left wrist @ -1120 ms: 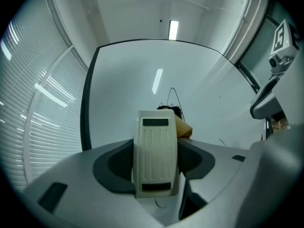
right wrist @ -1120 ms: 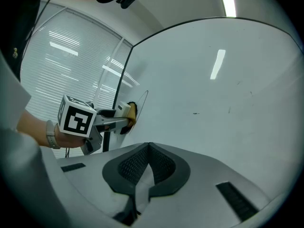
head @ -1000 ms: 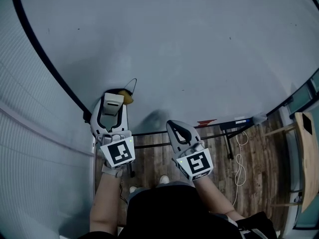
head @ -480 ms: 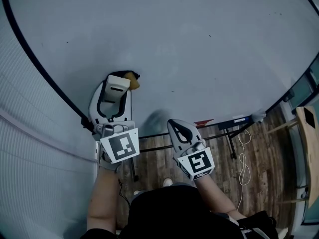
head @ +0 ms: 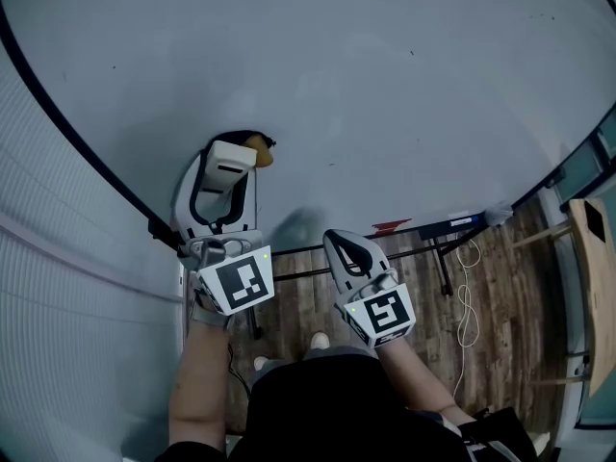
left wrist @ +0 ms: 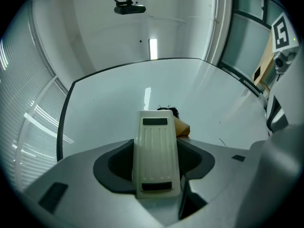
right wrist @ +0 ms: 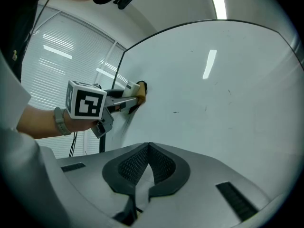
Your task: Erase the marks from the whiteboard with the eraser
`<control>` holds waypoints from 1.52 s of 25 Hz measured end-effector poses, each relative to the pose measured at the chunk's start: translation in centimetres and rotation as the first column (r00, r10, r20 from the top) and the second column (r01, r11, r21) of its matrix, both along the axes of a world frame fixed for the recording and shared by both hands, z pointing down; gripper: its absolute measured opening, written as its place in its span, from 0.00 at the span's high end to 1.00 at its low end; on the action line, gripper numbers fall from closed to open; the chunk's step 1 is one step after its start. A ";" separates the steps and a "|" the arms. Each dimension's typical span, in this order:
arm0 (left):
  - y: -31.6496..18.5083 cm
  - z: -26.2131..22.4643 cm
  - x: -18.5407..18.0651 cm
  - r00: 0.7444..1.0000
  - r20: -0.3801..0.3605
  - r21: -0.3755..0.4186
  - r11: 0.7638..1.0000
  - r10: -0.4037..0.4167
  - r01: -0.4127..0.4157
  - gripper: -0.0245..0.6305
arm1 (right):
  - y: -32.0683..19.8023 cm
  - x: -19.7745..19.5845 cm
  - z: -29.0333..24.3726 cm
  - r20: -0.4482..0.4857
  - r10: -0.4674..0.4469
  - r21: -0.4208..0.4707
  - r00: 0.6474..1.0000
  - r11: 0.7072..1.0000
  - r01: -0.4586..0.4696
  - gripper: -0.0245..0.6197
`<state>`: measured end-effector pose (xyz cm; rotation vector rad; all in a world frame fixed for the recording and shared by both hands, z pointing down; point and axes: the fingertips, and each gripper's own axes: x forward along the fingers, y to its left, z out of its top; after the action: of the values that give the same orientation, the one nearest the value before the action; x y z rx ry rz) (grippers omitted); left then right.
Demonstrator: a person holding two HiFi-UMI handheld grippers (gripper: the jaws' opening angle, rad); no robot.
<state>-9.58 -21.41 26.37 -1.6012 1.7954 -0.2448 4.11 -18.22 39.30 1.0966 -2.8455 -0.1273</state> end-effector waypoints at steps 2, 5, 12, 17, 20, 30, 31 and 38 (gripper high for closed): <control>0.0 2.3 -0.5 1.000 -0.008 -0.030 0.999 -0.010 0.010 0.56 | 0.2 -0.1 0.4 -0.007 -0.002 -0.008 1.000 1.000 0.002 0.92; 0.3 6.0 -1.4 0.999 -0.040 -0.057 0.998 -0.018 0.015 0.56 | 0.4 0.2 1.9 -0.029 0.012 -0.045 0.999 0.999 -0.013 0.92; 0.7 11.9 -3.7 0.999 -0.033 -0.118 0.992 -0.038 0.034 0.56 | 1.4 -1.1 4.0 -0.058 0.021 -0.097 0.998 0.995 -0.026 0.92; 1.1 16.5 -5.1 0.998 0.035 -0.165 0.985 -0.048 0.053 0.56 | 2.3 -2.7 4.9 -0.089 0.032 -0.112 0.995 0.993 -0.042 0.92; 1.3 19.8 -6.1 0.995 0.076 -0.219 0.973 -0.060 0.075 0.56 | 2.8 -3.4 5.4 -0.100 0.048 -0.119 0.994 0.991 -0.060 0.92; 2.4 30.7 -8.6 0.975 0.216 -0.411 0.901 -0.054 0.141 0.56 | 5.2 -3.9 7.3 -0.148 0.131 -0.151 0.980 0.977 -0.153 0.92; 2.5 31.3 -8.6 0.973 0.226 -0.426 0.893 -0.050 0.144 0.56 | 5.4 -4.0 7.6 -0.152 0.139 -0.152 0.979 0.975 -0.162 0.92; 2.5 31.6 -8.5 0.954 0.293 -0.492 0.846 -0.062 0.206 0.56 | 6.6 -3.6 8.4 -0.175 0.202 -0.169 0.964 0.958 -0.231 0.92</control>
<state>-18.12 -18.95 57.96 -1.6886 1.7129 -1.0437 0.52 -11.61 47.67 1.2857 -2.5202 0.0677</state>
